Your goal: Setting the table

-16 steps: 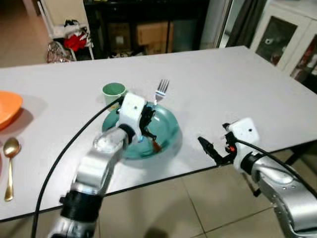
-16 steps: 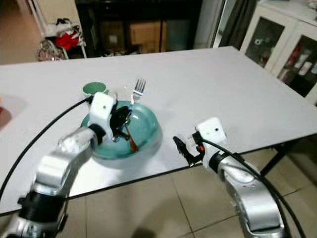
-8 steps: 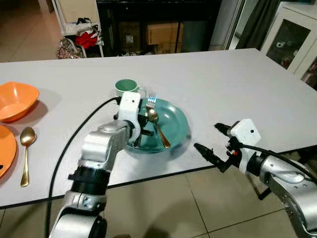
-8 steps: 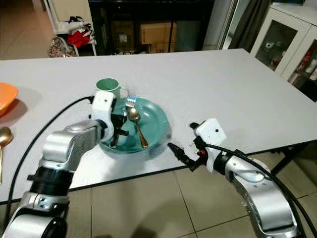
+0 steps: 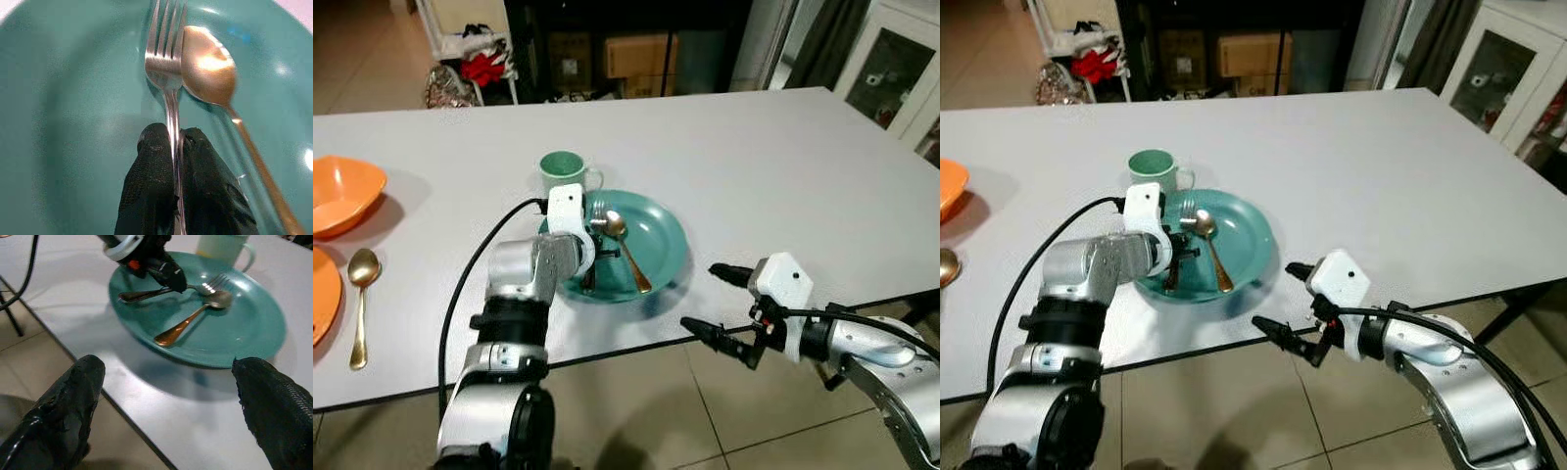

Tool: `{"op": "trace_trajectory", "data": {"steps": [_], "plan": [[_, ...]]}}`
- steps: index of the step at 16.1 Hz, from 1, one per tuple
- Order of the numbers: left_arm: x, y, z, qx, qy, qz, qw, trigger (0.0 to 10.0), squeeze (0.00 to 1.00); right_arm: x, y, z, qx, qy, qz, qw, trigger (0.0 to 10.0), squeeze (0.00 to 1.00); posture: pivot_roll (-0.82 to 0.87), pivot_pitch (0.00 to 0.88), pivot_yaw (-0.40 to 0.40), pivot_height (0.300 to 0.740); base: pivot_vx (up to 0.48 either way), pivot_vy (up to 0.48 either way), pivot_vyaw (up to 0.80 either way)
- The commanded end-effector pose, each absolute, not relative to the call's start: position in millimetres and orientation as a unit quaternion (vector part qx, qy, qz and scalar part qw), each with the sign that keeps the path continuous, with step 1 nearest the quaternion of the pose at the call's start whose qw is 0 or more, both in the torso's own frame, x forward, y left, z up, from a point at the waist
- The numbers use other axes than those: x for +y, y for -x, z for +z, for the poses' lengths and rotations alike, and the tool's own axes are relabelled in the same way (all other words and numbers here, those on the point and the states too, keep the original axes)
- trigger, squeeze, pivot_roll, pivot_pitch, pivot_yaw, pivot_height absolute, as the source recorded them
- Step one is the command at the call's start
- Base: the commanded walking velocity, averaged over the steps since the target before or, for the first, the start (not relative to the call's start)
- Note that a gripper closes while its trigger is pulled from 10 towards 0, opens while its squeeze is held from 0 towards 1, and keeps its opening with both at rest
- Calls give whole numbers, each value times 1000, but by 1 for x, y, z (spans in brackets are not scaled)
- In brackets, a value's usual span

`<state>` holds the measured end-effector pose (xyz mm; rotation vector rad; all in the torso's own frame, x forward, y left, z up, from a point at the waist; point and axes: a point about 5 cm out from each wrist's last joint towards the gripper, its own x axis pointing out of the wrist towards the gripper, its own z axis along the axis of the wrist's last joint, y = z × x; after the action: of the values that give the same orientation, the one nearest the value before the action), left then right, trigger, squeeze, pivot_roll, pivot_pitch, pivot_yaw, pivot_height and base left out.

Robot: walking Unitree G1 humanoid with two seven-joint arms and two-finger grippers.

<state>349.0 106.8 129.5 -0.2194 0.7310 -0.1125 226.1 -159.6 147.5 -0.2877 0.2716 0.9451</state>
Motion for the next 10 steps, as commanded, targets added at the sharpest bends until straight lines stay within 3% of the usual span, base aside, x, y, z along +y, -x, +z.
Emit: {"op": "trace_trajectory", "data": {"steps": [1,3,4,5,8,10], "plan": [[107,-352,133,353,106,-42,929,10000,0,-160,-226,151,121,146,458,868,10000,0,47,0,-16,740,0,0,0],[105,-354,133,360,144,-35,921,10000,0,-159,-227,151,121,148,460,867,10000,0,47,0,-16,740,0,0,0],[104,-354,134,360,151,-39,920,10000,188,-159,-227,151,121,148,461,866,10000,0,48,0,-16,740,0,0,0],[103,-355,134,361,153,-43,919,10000,1000,-159,-227,151,121,148,463,866,10000,0,49,0,-15,740,0,0,0],[97,-356,146,327,147,-79,930,10000,1000,-160,-228,152,119,149,461,867,10000,0,50,0,-14,740,0,0,0],[96,-356,159,277,94,-115,949,10000,1000,-162,-228,155,112,145,451,873,10000,0,48,0,-11,740,0,0,0]]}}
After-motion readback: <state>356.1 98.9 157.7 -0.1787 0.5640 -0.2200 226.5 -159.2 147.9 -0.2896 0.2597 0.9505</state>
